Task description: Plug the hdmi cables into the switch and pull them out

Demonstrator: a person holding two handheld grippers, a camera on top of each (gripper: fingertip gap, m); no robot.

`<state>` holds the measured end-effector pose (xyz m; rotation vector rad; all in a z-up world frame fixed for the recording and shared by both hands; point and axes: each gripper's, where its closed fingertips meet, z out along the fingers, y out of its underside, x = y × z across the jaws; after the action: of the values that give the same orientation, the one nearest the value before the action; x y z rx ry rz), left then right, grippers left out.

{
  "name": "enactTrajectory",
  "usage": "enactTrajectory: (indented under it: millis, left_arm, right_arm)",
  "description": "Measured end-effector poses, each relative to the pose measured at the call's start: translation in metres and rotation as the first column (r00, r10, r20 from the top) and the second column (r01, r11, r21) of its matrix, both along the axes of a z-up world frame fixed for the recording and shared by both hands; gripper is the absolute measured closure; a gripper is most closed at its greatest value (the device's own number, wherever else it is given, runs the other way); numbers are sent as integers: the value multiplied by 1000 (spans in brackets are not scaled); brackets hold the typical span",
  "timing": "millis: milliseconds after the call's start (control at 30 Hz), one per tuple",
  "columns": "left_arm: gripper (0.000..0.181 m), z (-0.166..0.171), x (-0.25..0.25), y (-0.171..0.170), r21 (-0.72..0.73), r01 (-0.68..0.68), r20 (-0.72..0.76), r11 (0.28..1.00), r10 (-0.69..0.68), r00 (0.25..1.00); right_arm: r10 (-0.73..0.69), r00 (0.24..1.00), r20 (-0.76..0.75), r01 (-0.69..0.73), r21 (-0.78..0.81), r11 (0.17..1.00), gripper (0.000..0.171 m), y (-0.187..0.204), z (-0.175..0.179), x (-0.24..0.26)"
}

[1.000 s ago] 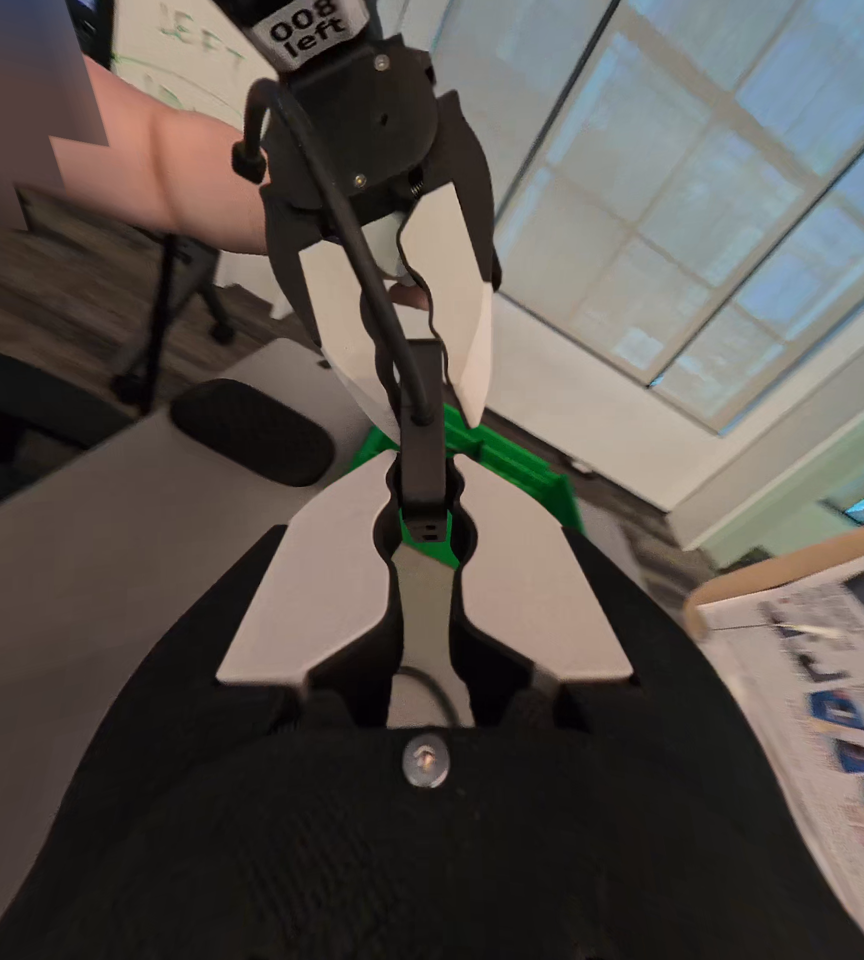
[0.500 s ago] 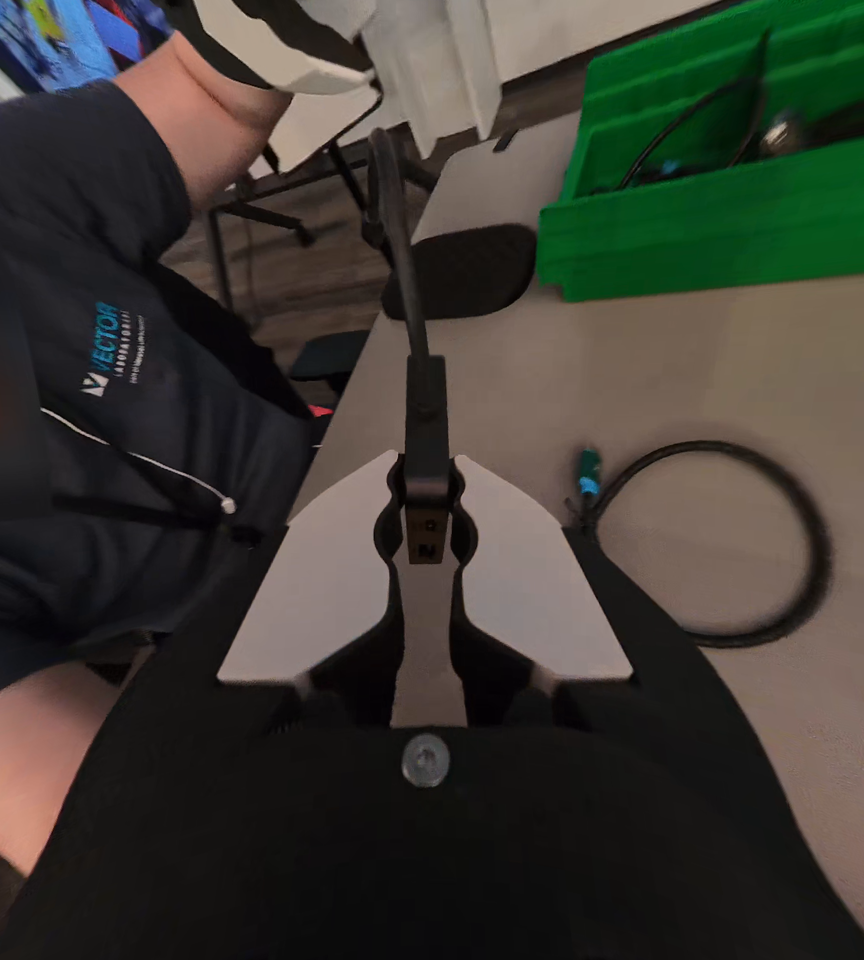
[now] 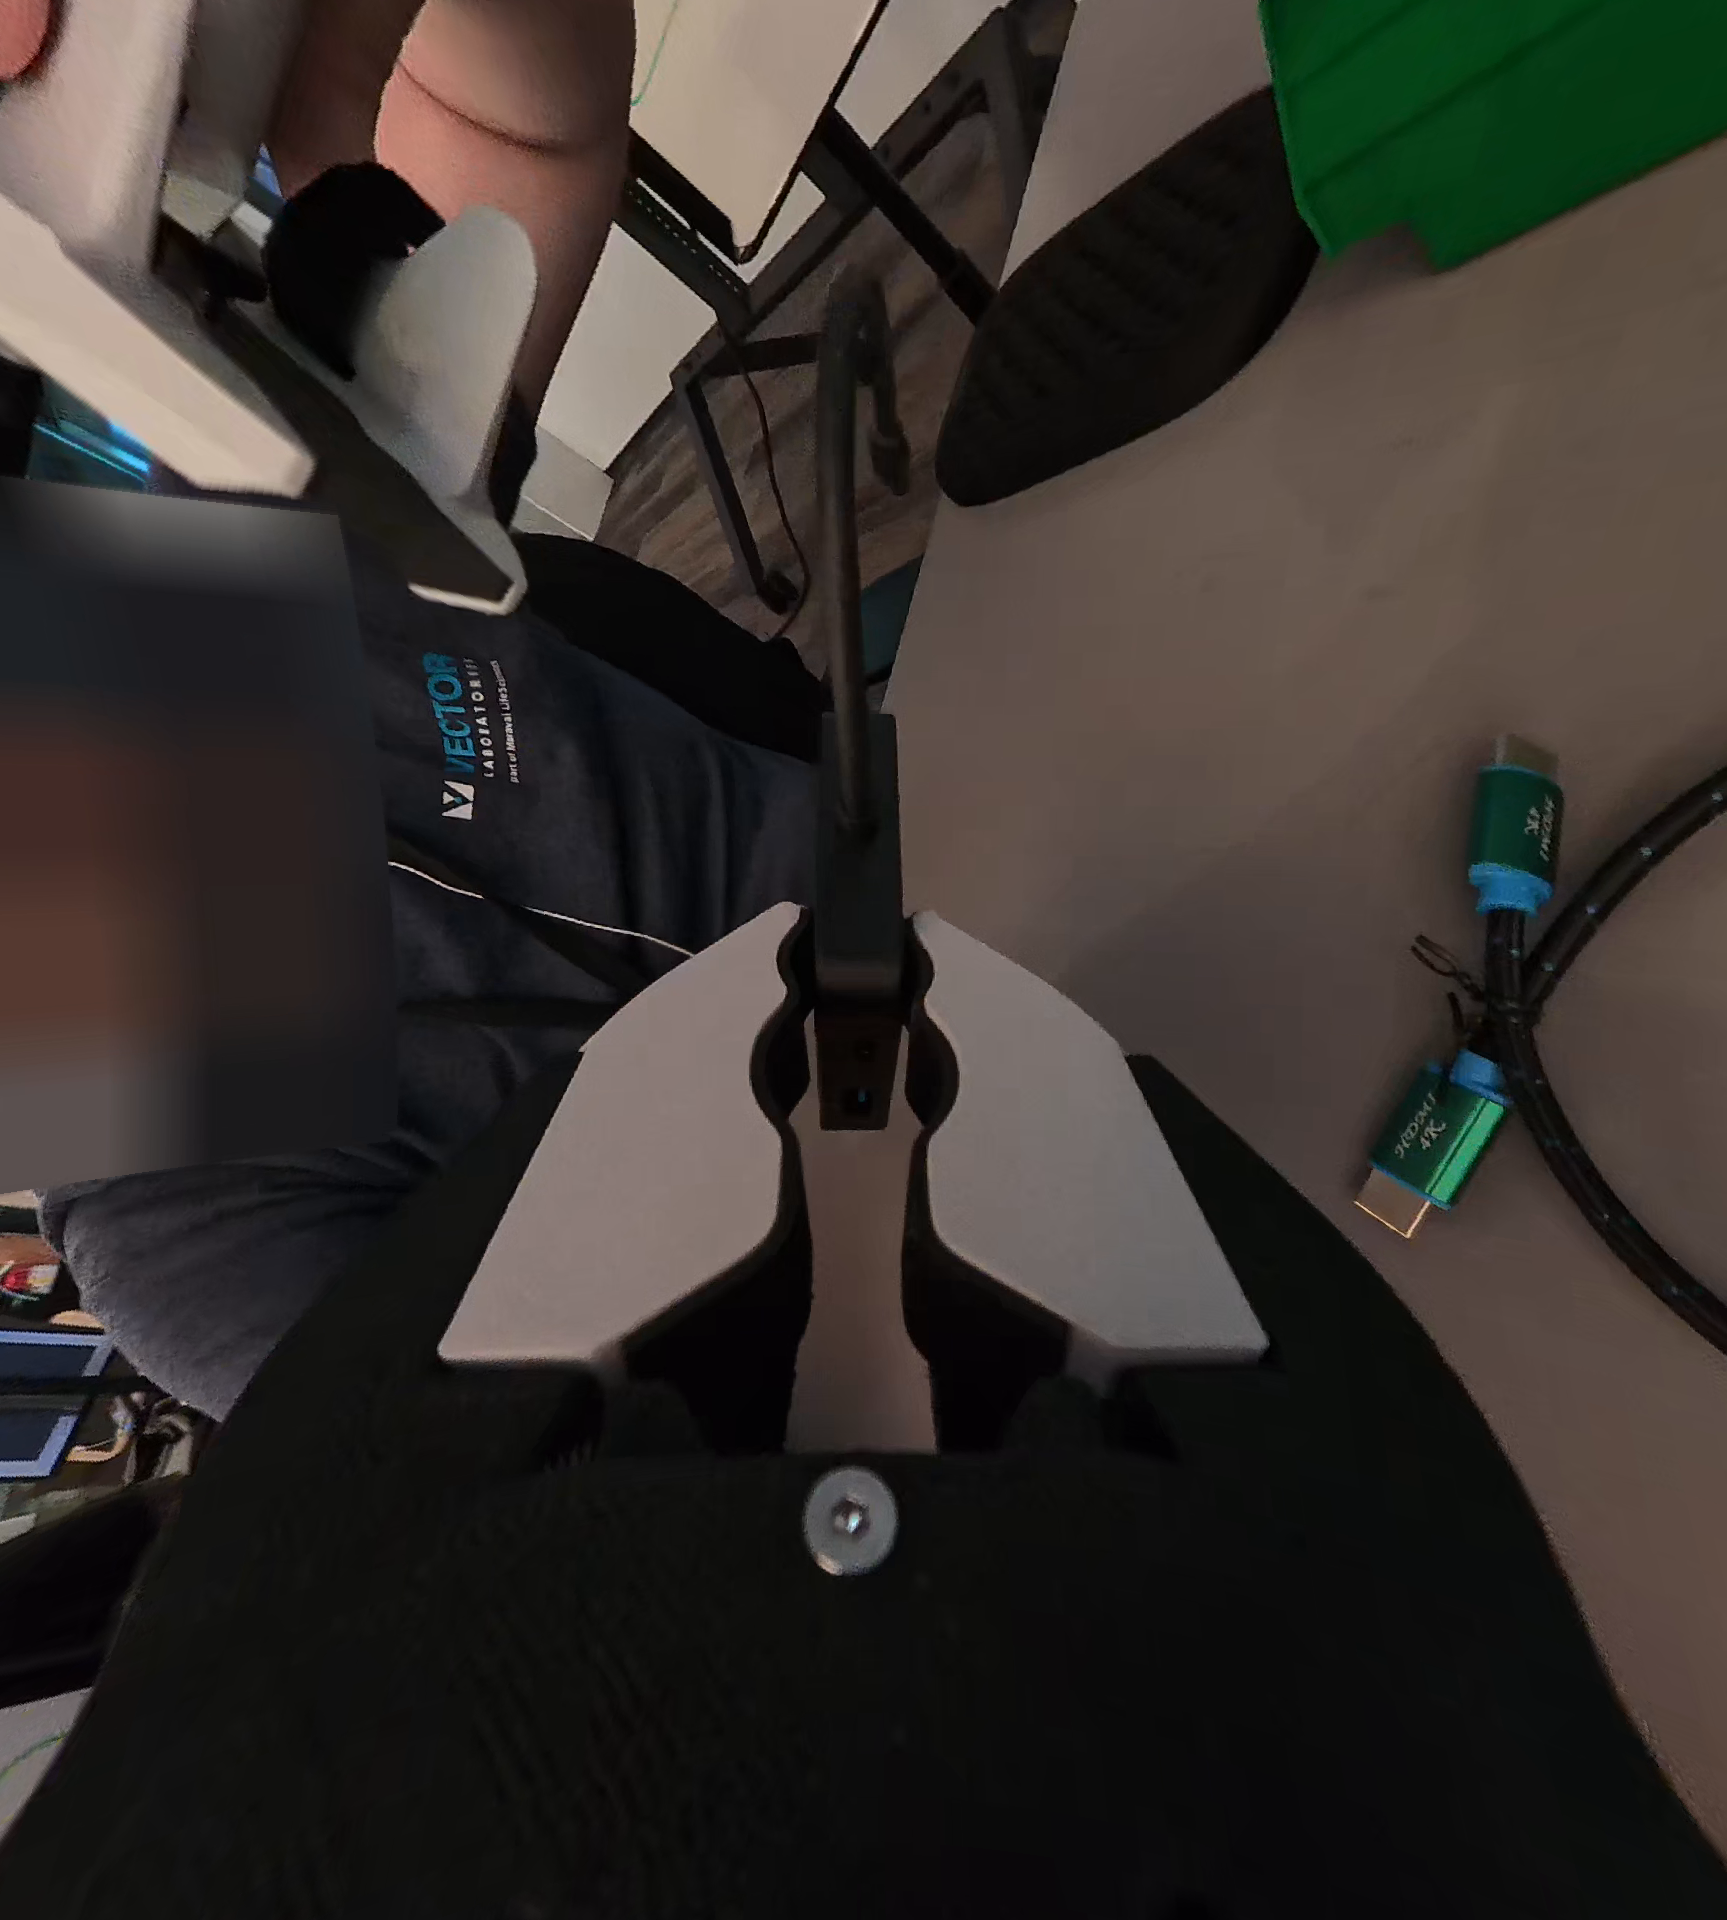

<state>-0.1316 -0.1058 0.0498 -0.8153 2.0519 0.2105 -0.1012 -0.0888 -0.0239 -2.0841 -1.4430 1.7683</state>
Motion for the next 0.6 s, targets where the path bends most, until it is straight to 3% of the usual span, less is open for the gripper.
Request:
enactTrajectory:
  millis: [233,600]
  left_arm:
    - [146,-41,5,7,-77,34,-44,996,-37,998]
    - [141,-45,25,-18,-15,218,28,976,-217,976]
  right_arm:
    - [81,990,-112,-87,-47,995,157,-15,19,1]
    - [270,935,-229,-306,-136,942,157,-46,29,-2]
